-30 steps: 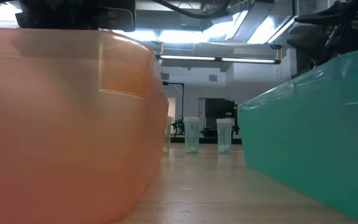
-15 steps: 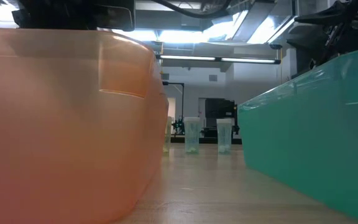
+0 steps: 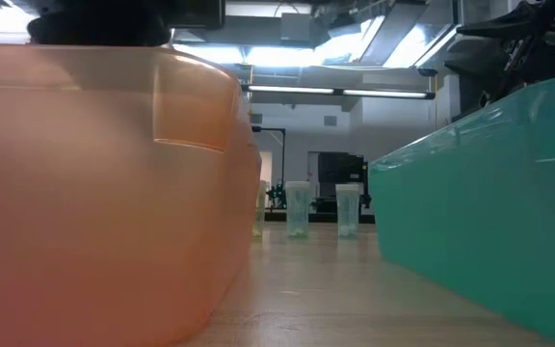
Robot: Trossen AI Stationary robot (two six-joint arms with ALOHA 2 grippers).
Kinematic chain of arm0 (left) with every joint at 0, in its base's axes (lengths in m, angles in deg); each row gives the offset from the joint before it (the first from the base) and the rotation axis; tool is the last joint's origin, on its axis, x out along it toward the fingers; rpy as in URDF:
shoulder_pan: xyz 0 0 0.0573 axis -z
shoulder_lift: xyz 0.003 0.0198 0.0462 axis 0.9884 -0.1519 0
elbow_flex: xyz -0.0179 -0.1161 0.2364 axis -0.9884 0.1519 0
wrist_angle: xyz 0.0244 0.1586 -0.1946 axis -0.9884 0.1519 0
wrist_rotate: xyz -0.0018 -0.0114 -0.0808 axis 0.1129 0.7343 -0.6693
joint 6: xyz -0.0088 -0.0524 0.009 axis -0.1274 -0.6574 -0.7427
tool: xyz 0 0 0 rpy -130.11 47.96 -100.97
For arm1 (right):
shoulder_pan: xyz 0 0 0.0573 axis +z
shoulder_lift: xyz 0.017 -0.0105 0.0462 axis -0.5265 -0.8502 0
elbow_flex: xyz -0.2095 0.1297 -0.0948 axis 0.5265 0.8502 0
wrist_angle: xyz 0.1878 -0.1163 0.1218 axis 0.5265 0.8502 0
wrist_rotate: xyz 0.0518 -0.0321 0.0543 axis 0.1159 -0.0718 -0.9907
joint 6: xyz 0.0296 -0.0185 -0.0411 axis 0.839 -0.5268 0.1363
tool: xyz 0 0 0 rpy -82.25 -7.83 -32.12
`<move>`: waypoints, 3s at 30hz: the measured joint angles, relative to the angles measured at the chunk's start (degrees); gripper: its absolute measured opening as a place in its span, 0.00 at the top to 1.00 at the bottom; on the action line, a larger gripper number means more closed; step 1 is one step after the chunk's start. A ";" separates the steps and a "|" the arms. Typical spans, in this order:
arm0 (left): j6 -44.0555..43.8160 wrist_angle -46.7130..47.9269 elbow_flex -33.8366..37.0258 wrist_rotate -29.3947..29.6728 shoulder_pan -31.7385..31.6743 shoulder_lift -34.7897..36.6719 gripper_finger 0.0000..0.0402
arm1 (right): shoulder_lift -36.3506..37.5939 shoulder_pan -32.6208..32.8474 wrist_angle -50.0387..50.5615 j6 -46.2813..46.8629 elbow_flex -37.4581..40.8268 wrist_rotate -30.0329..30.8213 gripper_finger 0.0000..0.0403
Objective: Pick and place medicine bottles into bin by pill shape (circle, oval)
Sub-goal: Put the left small yellow pill bottle into the orange bin, then put the small pink pill bottle into the orange bin
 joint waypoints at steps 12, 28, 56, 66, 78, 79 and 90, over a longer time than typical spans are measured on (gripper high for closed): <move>0.03 -3.58 -0.56 7.27 -0.07 0.24 0.55 | 0.00 -0.02 0.00 0.07 0.00 0.00 0.47; 11.97 23.16 -27.97 17.85 -7.69 2.19 0.55 | 0.02 0.00 -0.14 0.30 -0.02 0.00 0.47; 60.24 28.18 -5.56 -12.91 -42.75 4.06 0.56 | 0.00 0.00 -0.22 0.47 0.00 1.96 0.47; 68.13 19.25 -1.75 -12.99 -39.17 4.01 0.56 | 0.00 0.00 -0.22 0.24 0.00 6.12 0.47; 67.66 12.67 -1.77 -11.47 -36.91 4.01 0.36 | 0.00 0.00 -0.22 0.17 0.00 6.10 0.47; 67.77 12.73 -1.77 -11.47 -36.85 4.01 0.35 | 0.00 0.00 -0.22 0.17 0.00 6.10 0.47; 64.06 12.94 -1.77 -12.12 -36.82 4.01 0.37 | 0.00 0.00 -0.22 0.13 0.00 6.10 0.47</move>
